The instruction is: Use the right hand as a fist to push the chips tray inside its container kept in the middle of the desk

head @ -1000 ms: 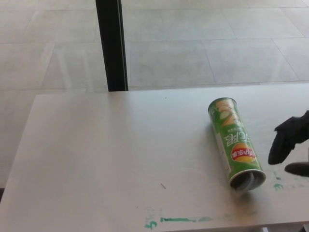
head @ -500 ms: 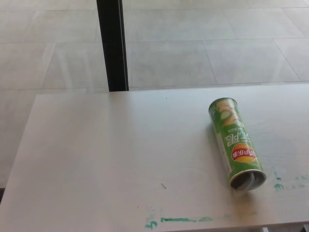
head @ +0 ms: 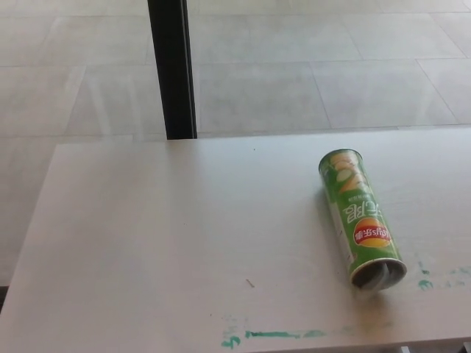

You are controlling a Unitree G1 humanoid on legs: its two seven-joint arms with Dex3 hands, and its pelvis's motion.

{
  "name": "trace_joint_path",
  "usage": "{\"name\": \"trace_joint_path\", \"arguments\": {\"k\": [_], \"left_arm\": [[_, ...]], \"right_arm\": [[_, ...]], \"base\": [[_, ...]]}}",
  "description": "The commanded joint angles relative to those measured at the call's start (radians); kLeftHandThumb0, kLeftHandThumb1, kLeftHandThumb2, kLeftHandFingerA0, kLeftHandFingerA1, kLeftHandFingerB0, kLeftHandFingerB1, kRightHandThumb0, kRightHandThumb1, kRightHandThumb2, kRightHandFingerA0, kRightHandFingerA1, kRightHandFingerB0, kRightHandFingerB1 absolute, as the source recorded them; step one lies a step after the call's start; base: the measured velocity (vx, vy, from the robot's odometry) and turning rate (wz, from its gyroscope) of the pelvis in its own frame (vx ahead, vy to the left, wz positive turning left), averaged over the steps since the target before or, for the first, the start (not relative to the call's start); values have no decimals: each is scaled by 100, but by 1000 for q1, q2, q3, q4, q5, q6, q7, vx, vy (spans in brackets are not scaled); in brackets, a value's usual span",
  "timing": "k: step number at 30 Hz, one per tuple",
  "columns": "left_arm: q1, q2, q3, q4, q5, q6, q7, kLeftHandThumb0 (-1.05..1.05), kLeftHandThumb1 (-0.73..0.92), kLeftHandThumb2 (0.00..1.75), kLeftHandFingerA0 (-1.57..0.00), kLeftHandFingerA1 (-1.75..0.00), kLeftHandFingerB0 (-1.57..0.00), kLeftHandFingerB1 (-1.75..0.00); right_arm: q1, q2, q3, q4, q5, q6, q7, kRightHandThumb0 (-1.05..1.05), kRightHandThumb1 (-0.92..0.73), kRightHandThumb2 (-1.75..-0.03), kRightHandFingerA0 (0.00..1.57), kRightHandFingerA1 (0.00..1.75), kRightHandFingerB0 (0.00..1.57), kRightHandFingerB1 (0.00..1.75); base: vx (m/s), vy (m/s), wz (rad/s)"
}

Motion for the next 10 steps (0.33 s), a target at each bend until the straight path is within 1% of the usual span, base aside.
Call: {"name": "trace_joint_path", "arguments": {"k": [1, 2, 3, 4, 5, 6, 7, 8, 9, 10], "left_arm": [[38, 23, -33, 8, 31, -6, 16, -70, 70, 141, -112, -140, -2, -75], [40, 24, -32, 6, 29, -5, 9, -68, 66, 138, -113, -139, -3, -74], [39, 24, -28, 7, 24, -3, 3, -67, 66, 138, -111, -138, 0, -72], [39, 23, -34, 7, 30, -6, 12, -69, 67, 139, -117, -142, -7, -77], [38, 24, -27, 6, 21, 3, 8, -100, 89, 101, -63, -165, -31, -130], [38, 23, -21, 5, 14, 6, 0, -101, 89, 99, -61, -166, -26, -128], [40, 21, -19, 5, 12, 1, -2, -68, 65, 137, -120, -142, -11, -79], [40, 21, -22, 6, 16, -3, 1, -69, 70, 141, -116, -140, -11, -80], [42, 22, -27, 7, 22, -7, 3, -72, 70, 141, -115, -141, -10, -80], [42, 22, -27, 7, 22, -7, 3, -72, 70, 141, -115, -141, -10, -80]], "right_arm": [[54, 115, -487, 853, 336, -363, -901, -51, -78, -63, 91, 118, 68, 72], [43, 118, -520, 877, 378, -370, -895, -54, -78, -64, 92, 119, 68, 73], [39, 129, -541, 879, 397, -375, -906, -57, -79, -65, 93, 127, 68, 72], [40, 140, -557, 881, 411, -381, -914, -61, -80, -65, 91, 134, 69, 74], [44, 145, -566, 887, 419, -390, -917, -61, -81, -66, 97, 139, 68, 81], [47, 146, -573, 904, 428, -406, -919, -67, -82, -65, 98, 136, 68, 84], [43, 147, -598, 924, 458, -418, -915, -71, -78, -66, 99, 139, 70, 89], [42, 149, -615, 936, 478, -420, -911, -76, -77, -68, 100, 145, 70, 97], [37, 141, -645, 968, 514, -409, -901, -76, -79, -65, 89, 140, 67, 92], [37, 141, -645, 968, 514, -409, -901, -76, -79, -65, 89, 140, 67, 92]], "base": [[0, 0, 0], [0, 0, 0], [0, 0, 0], [0, 0, 0], [0, 0, 0], [0, 0, 0], [0, 0, 0], [0, 0, 0], [0, 0, 0], [0, 0, 0]]}}
